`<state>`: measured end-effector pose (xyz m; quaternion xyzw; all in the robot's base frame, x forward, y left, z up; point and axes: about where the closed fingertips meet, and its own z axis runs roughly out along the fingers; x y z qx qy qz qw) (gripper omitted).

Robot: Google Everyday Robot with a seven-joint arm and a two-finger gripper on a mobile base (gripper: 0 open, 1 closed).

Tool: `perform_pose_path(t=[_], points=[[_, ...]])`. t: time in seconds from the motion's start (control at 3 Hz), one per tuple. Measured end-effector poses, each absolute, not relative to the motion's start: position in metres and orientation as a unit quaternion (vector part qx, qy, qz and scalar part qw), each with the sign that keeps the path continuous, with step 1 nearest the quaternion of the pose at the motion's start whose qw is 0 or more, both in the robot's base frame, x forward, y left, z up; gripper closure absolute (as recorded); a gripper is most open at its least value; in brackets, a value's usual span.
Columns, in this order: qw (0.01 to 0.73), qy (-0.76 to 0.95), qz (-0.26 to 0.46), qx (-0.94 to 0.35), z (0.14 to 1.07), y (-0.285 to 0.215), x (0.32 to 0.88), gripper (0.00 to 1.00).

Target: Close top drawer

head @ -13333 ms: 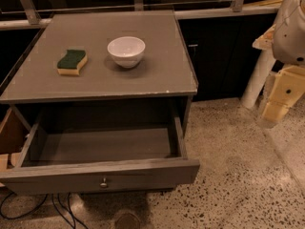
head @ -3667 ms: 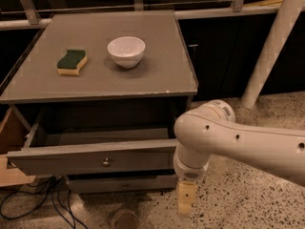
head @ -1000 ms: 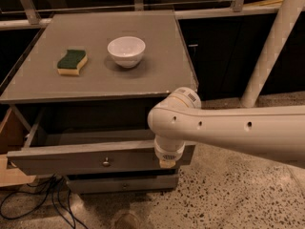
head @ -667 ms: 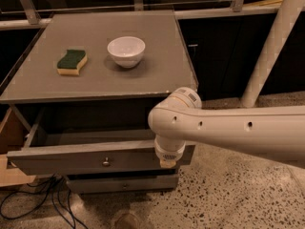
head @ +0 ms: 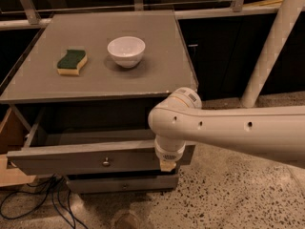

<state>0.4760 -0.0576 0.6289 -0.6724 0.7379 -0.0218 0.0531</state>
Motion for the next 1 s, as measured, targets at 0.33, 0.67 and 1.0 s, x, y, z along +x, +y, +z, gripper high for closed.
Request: perform_pose_path(t=[0.33, 0.67, 1.0], points=[[0.053, 0.738, -0.022, -0.672, 0.6289, -0.0576, 0.476, 0.04], [0.053, 0.738, -0.022, -0.672, 0.6289, -0.0576, 0.476, 0.0], [0.053, 0.738, -0.022, -0.672, 0.6289, -0.0576, 0.476, 0.02]])
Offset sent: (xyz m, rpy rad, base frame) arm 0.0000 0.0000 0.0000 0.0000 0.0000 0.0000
